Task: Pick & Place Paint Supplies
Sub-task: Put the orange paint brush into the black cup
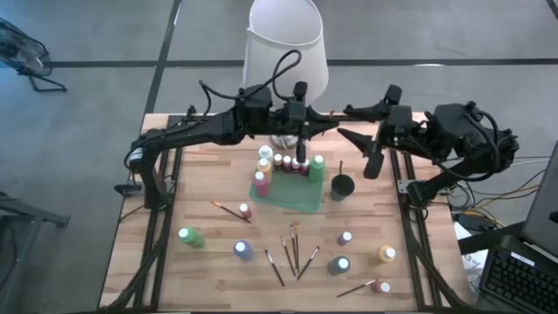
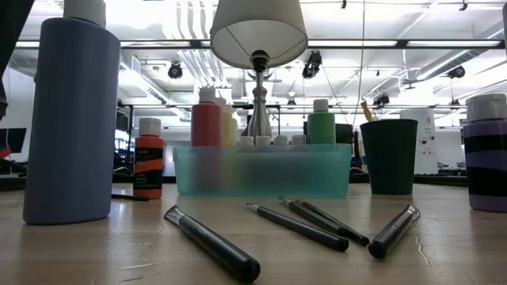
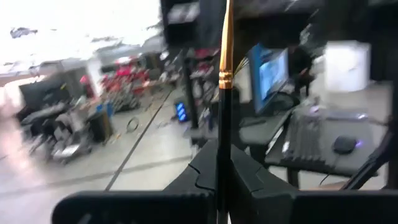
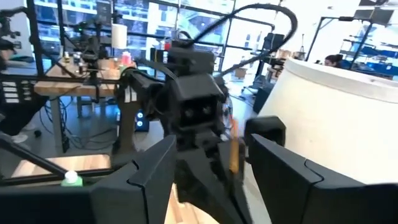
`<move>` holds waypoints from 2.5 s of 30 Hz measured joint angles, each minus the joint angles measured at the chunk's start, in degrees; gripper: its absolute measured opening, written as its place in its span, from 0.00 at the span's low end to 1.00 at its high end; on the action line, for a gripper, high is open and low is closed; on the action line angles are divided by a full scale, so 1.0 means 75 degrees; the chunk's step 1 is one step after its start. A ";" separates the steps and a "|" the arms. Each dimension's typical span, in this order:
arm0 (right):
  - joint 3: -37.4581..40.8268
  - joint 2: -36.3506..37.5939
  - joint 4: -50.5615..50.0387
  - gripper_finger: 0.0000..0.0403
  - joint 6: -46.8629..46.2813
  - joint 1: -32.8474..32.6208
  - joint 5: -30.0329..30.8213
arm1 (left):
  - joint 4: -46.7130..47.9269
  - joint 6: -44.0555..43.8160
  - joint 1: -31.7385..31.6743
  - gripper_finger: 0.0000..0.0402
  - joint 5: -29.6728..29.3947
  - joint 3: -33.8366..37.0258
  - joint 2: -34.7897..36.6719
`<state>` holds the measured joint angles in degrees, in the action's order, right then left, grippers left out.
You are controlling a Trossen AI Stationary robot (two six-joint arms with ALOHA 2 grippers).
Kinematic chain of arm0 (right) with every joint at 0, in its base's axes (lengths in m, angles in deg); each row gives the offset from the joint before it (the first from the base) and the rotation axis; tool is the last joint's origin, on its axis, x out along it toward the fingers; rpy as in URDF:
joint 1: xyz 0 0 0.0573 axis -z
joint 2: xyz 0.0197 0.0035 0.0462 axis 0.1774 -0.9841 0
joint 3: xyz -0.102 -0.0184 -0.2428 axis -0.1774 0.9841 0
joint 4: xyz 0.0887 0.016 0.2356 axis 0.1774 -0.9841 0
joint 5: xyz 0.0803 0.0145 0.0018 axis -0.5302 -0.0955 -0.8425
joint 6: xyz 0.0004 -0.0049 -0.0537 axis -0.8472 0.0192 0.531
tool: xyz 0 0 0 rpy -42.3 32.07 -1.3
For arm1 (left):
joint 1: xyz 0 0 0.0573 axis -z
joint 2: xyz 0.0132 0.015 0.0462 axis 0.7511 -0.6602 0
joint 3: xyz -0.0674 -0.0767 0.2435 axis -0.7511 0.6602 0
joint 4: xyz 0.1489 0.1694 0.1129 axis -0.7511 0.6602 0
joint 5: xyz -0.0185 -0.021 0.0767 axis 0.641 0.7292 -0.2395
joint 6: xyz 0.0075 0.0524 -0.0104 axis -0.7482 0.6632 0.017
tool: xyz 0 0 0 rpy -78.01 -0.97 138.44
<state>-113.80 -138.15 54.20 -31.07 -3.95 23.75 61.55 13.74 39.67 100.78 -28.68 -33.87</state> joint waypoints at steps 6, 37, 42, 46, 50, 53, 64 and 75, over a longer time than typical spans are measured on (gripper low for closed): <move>0.0029 -0.0037 0.0011 0.52 0.0004 0.0211 0.0011 | -0.0493 0.0016 0.0113 0.03 0.0362 0.0000 -0.0009; 0.0032 -0.0437 0.0398 0.04 0.0513 0.0439 -0.0150 | -0.0479 0.0406 0.0104 0.03 0.0307 0.0020 -0.0093; 0.0038 -0.0420 0.0373 0.03 0.0517 0.0439 -0.0150 | -0.0415 0.0379 0.0101 0.03 0.0308 0.0020 -0.0093; 0.0038 -0.0408 0.0373 0.03 0.0514 0.0443 -0.0124 | -0.0322 0.0391 0.0110 0.12 0.0302 0.0020 -0.0093; 0.0035 -0.0338 0.0336 0.03 0.0478 0.0447 -0.0097 | -0.0060 0.0447 0.0093 0.27 0.0187 0.0020 0.0014; 0.0035 -0.0211 0.0012 0.03 0.0229 0.0447 -0.0103 | 0.0460 0.0562 0.0059 0.36 -0.0443 0.0015 0.0286; 0.0903 0.0587 -0.1822 0.03 -0.1625 0.0258 0.0043 | 0.3099 0.0807 -0.0194 0.41 -0.2217 0.0063 0.1661; 0.4435 0.2086 0.0381 0.02 -0.1906 -0.0646 0.1593 | 0.2361 -0.0181 -0.0554 0.38 -0.2042 0.2064 0.3119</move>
<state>-80.54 -122.50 57.06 -45.37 -8.79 35.70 79.26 12.39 35.52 85.46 -13.20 -10.48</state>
